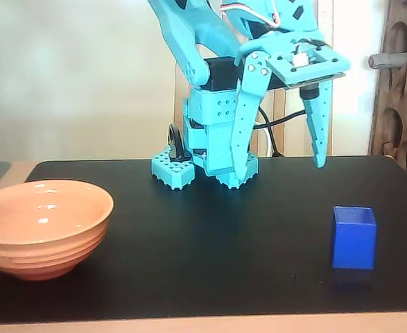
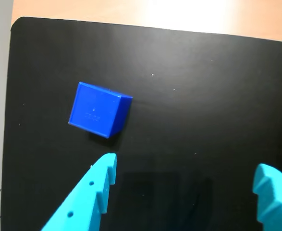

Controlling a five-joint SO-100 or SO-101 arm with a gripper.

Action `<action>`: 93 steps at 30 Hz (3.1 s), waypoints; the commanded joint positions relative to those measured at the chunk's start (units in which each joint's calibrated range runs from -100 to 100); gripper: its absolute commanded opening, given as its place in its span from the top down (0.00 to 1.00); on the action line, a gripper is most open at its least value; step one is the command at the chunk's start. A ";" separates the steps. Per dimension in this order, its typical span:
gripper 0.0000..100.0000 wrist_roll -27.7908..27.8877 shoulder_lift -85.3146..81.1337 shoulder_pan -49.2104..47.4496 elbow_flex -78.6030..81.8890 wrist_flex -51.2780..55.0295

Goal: Place the blue cube in the orange bowl.

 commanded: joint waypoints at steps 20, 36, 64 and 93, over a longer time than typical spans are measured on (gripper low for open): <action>0.68 -6.98 0.22 -10.59 -6.91 -6.20; 0.68 -10.91 5.58 -15.91 -7.09 -14.22; 0.68 -18.74 13.85 -15.91 -12.71 -14.57; 0.68 -19.31 16.32 -11.39 -12.71 -14.91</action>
